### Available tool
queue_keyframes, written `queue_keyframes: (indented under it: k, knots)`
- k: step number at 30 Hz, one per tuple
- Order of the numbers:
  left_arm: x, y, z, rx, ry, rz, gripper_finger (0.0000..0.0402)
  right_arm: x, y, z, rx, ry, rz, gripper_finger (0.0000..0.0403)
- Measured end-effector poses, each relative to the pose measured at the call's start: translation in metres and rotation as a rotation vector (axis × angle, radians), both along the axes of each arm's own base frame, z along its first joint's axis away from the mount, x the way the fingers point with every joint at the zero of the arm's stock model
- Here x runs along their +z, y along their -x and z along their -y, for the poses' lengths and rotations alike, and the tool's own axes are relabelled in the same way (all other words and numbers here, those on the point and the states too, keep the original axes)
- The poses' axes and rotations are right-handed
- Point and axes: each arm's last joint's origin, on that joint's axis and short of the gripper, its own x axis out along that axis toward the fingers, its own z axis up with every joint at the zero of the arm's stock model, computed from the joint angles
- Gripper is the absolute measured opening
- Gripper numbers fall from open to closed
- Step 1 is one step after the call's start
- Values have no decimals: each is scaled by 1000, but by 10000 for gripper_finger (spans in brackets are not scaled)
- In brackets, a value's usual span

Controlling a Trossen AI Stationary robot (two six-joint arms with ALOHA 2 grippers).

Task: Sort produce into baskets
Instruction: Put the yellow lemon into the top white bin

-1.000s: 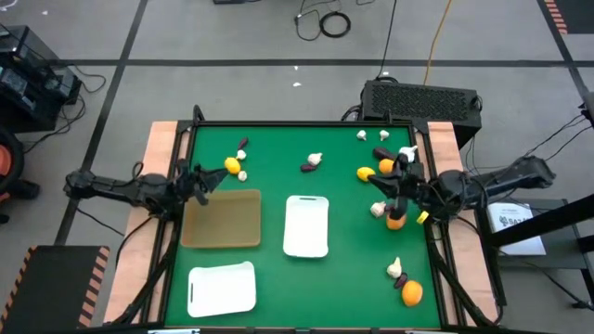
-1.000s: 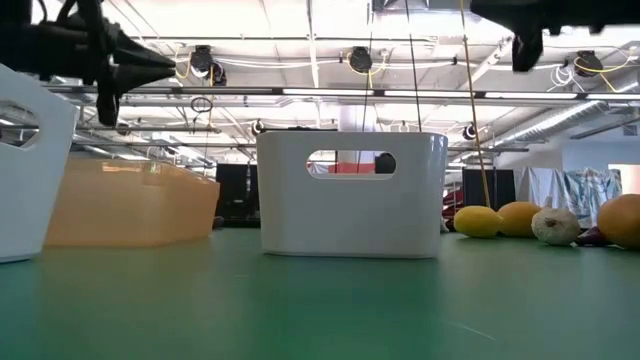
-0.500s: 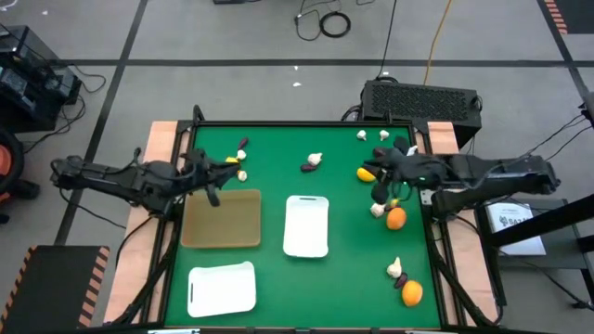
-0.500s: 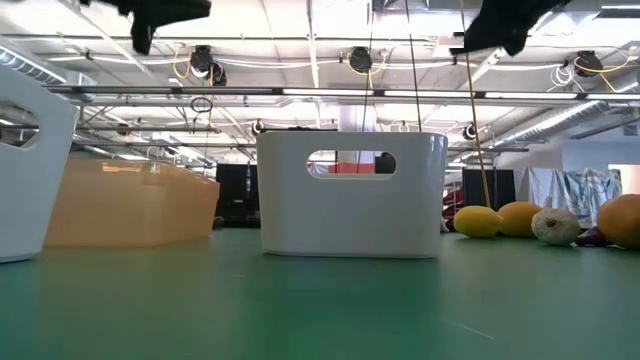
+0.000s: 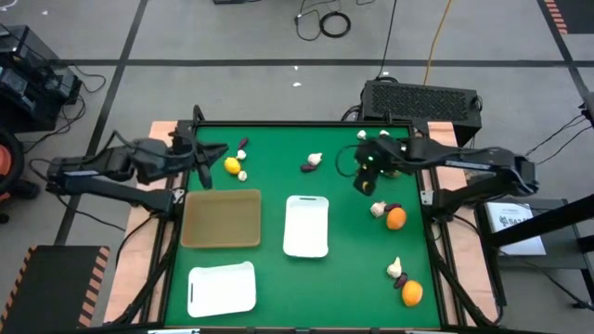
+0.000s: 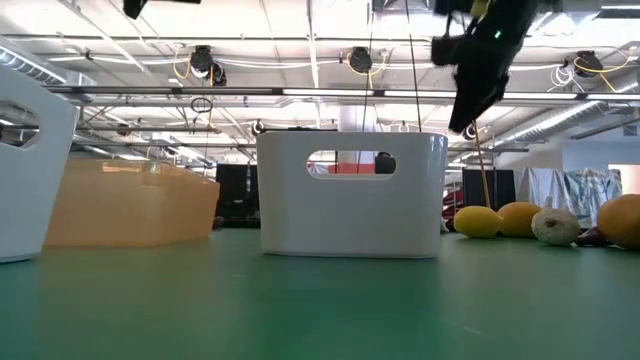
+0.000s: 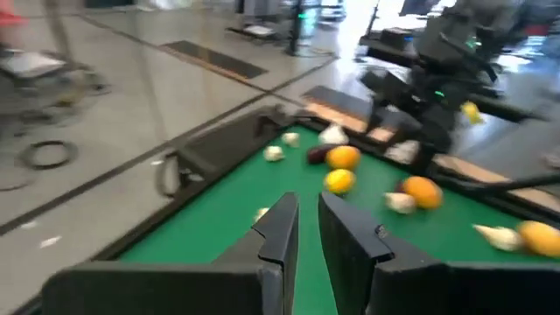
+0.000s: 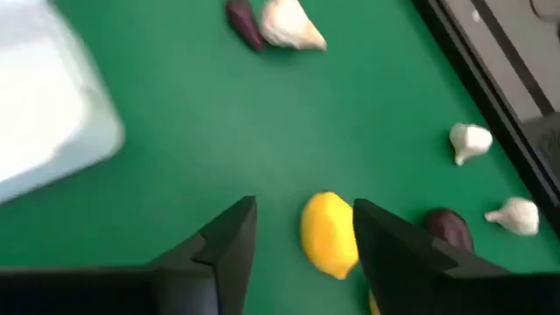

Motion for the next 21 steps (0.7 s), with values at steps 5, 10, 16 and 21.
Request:
queue_keyframes:
  k: [5, 10, 16, 21]
  knots:
    - [-3, -3, -1, 1, -32, -32, 56, -26, -9, 17, -38, -123, -121, 233]
    - [-11, -12, 1, -81, -31, -86, 59, -47, -15, 30, -70, -174, -226, 274]
    - [-17, -19, 1, -86, -32, -137, 110, -65, -17, 42, -38, -193, -330, 309]
    - [-22, -23, 0, -50, -37, -185, 182, -77, -15, 57, -21, -210, -393, 317]
